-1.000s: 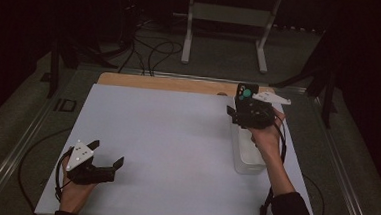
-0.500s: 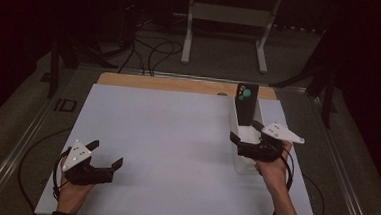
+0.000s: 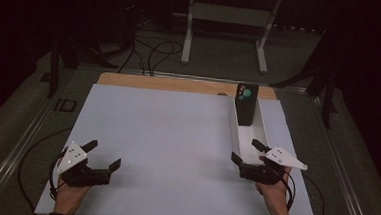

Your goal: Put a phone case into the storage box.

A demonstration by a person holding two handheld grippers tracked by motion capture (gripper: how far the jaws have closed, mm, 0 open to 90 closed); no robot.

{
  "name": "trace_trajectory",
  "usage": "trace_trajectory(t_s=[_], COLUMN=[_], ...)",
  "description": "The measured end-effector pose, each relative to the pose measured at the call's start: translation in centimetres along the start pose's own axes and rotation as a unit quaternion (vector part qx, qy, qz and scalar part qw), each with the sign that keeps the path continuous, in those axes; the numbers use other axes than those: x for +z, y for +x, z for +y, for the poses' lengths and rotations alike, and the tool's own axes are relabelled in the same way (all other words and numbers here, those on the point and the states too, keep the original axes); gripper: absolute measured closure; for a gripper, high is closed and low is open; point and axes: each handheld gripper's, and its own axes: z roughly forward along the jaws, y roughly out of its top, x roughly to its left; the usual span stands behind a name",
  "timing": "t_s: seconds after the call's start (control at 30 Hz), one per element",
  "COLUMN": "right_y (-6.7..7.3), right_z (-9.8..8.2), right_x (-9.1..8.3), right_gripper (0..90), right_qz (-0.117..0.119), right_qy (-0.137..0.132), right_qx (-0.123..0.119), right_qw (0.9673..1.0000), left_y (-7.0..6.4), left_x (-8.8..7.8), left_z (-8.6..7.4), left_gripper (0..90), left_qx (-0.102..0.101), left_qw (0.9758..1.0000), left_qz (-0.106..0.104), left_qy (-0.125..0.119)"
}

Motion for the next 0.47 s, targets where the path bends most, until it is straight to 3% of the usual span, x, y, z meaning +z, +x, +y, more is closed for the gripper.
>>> trace_trajectory(t_s=[0.2,0.37,0.47], right_y=[0.1,0.2,0.8], right_z=[-1.0,-1.3,-1.5], right_x=[-1.2,-1.0,-0.6], right_gripper=[9.0,8.1,8.1], right_qz=[0.0,0.008,0.009], right_qy=[-0.006,0.002,0.013], right_qx=[-0.001,-0.005,-0.023], right_qw=[1.0,1.0,0.9996], left_y=[-0.1,-0.1,0.0], left_x=[0.0,0.1,0.1], left_z=[0.0,-0.1,-0.1], left_gripper=[0.0,0.0,0.0], left_qx=[0.005,0.008,0.007], left_qw=[1.0,1.0,1.0], left_qz=[0.0,0.003,0.006], left_qy=[0.001,0.001,0.001])
